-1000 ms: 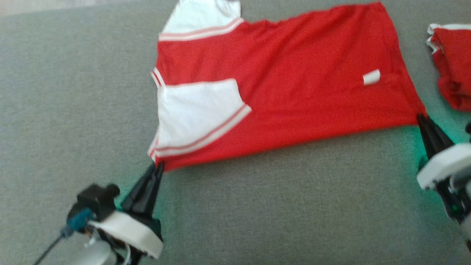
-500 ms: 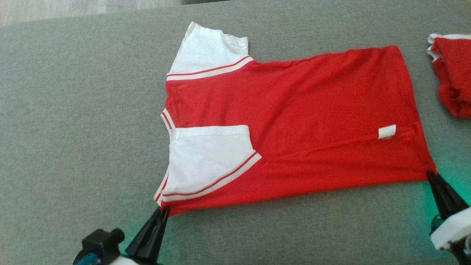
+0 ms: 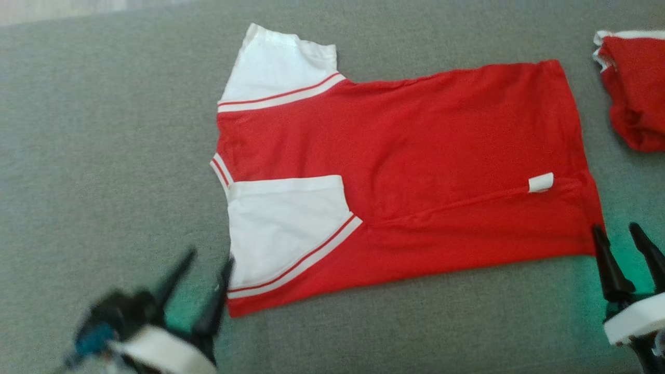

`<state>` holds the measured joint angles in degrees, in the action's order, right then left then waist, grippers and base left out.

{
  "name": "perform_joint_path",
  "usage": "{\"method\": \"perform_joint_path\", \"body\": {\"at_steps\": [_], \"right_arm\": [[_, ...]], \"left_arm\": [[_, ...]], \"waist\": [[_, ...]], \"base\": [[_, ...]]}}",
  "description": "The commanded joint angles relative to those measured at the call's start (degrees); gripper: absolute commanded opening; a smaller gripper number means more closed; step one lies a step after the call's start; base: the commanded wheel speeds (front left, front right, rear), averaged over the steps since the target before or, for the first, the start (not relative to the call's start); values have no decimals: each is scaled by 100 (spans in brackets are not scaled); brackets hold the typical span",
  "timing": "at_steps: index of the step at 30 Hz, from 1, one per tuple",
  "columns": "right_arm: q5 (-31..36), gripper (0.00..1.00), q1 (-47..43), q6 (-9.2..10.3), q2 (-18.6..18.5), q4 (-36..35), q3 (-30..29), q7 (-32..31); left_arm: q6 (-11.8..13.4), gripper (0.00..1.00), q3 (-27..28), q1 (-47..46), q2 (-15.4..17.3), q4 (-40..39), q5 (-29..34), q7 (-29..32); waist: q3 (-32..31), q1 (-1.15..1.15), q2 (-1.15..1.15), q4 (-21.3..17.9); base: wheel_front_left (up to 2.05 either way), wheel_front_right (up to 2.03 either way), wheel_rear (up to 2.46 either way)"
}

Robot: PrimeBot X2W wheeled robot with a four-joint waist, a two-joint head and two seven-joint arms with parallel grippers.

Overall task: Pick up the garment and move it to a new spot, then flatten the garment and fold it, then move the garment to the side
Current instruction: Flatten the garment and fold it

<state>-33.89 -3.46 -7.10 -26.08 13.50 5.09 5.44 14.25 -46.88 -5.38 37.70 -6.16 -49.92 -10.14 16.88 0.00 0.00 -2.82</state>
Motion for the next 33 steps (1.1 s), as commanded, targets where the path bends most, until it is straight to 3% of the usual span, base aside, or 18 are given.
{"method": "perform_joint_path", "body": {"at_steps": [1, 4, 7, 11, 15, 22, 33], "right_arm": [[103, 100, -15, -39, -78, -282, -5, 17], [252, 100, 121, -39, 75, -606, -38, -26], [370, 100, 296, -39, 129, -835, 27, -110], [440, 100, 604, -39, 134, -988, 205, -185], [464, 100, 908, -39, 155, -1018, 483, -199], [477, 100, 1215, -39, 316, -922, 820, -73], [363, 100, 1454, -39, 459, -558, 1138, 203]], "left_arm": [[-5, 100, 363, -586, 310, -233, 93, 49], [-181, 100, 594, -1456, 591, -388, 231, 452], [-566, 100, 719, -2533, 836, -318, 215, 1244], [-1151, 100, 758, -3973, 889, 288, -140, 2608], [-1518, 100, 715, -5135, 778, 1152, -483, 3846], [-1739, 100, 528, -6273, 740, 2299, -518, 5120], [-1848, 100, 347, -6540, 1121, 2814, -343, 5662]], "waist": [[147, 0, 0, -94], [377, 0, 0, -223], [628, 0, 0, -393], [912, 0, 0, -667], [1126, 0, 0, -985], [1447, 0, 0, -1467], [1725, 0, 0, -1860]], "base": [[0, 0, 0], [0, 0, 0], [0, 0, 0], [0, 0, 0], [0, 0, 0], [0, 0, 0], [0, 0, 0]]}}
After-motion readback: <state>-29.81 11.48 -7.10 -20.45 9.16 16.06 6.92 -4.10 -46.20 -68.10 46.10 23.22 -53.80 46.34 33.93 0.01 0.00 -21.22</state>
